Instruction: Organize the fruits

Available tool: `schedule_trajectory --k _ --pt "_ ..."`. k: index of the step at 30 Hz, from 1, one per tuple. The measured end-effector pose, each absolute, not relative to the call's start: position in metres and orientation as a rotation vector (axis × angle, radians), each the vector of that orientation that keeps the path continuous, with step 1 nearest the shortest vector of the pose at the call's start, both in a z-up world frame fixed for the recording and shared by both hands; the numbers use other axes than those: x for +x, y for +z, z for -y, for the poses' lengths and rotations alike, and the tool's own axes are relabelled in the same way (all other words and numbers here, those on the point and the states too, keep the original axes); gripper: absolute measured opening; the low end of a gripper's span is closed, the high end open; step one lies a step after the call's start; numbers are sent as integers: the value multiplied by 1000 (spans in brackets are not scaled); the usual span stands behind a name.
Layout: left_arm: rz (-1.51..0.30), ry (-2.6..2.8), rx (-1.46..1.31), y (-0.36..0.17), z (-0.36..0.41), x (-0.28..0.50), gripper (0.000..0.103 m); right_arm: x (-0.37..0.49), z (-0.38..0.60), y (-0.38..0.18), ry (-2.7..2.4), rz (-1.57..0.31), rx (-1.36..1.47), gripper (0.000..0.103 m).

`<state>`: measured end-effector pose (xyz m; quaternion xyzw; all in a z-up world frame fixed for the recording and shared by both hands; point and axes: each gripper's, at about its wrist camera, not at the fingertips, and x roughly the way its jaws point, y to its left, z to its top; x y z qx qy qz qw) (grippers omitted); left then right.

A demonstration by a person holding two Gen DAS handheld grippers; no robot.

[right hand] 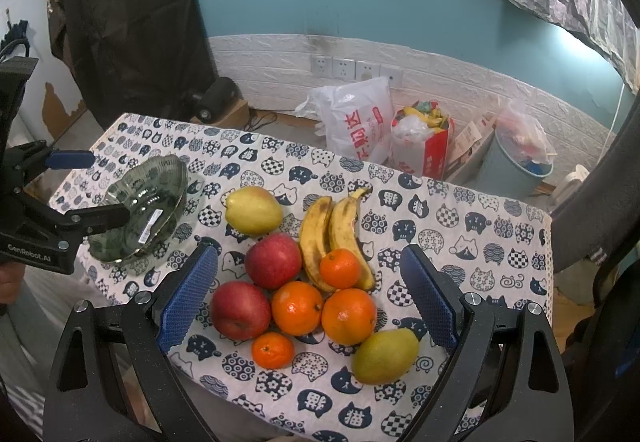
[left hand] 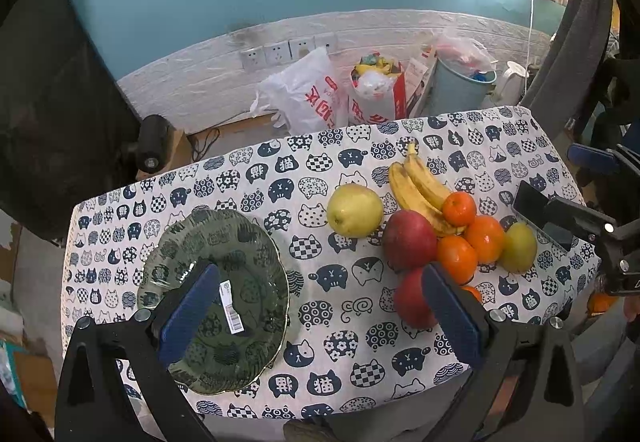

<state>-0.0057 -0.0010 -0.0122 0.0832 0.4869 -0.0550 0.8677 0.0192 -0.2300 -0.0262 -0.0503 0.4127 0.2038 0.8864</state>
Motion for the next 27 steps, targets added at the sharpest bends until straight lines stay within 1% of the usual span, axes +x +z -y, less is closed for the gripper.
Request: schedule_trajectory --k 27 --pt "-1037 -119 171 -16 -2 0 102 19 230 -26 421 -859 -105 91"
